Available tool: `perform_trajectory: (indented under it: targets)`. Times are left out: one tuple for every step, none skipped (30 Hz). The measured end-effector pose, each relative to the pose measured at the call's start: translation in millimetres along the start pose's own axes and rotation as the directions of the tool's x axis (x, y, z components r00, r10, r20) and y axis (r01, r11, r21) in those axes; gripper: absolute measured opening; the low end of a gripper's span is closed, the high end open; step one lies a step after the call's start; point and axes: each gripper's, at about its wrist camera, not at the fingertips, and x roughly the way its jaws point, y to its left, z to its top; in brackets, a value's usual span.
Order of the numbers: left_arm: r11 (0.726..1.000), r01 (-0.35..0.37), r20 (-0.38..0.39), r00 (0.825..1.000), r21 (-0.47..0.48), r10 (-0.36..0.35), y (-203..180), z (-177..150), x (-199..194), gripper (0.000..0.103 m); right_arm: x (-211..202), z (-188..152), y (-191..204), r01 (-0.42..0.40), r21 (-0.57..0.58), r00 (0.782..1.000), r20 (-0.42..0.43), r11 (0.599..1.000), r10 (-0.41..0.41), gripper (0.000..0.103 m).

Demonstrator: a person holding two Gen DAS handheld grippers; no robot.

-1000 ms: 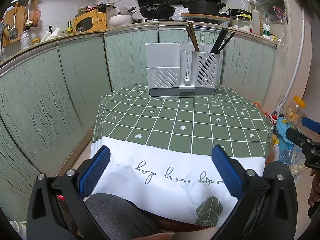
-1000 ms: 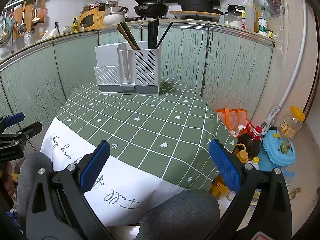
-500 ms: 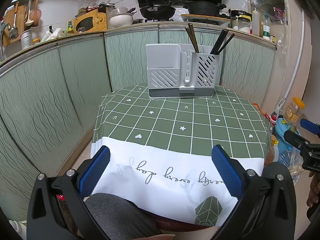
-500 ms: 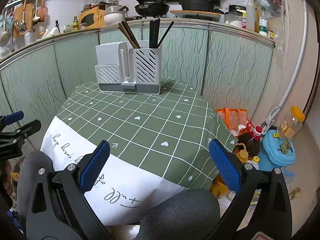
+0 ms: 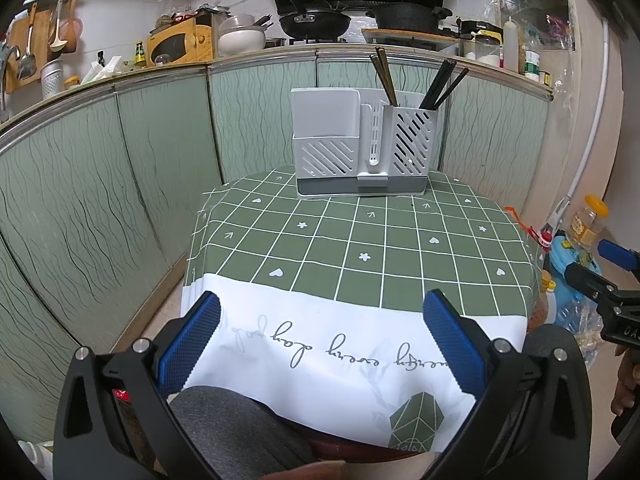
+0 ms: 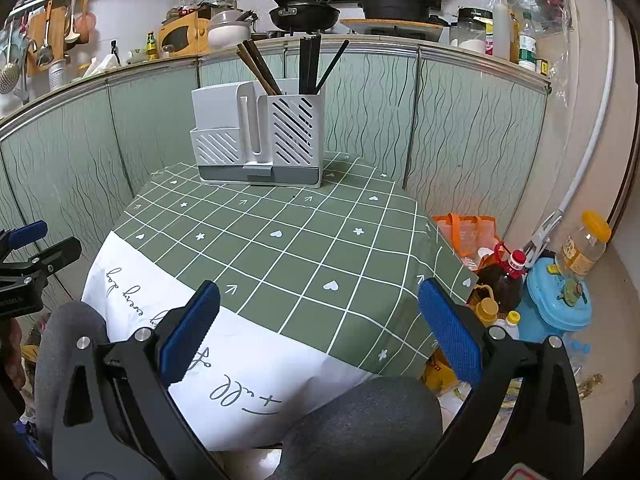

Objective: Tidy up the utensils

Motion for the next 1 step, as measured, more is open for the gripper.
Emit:
perform_trajectory:
  targets:
    - [1.000, -0.001, 0.001, 1.000, 0.000, 0.001, 0.0, 0.0, 0.0, 0.099, 0.1, 0.0, 0.1, -0.001, 0.000, 1.000, 0.000, 1.000, 0.001, 0.095]
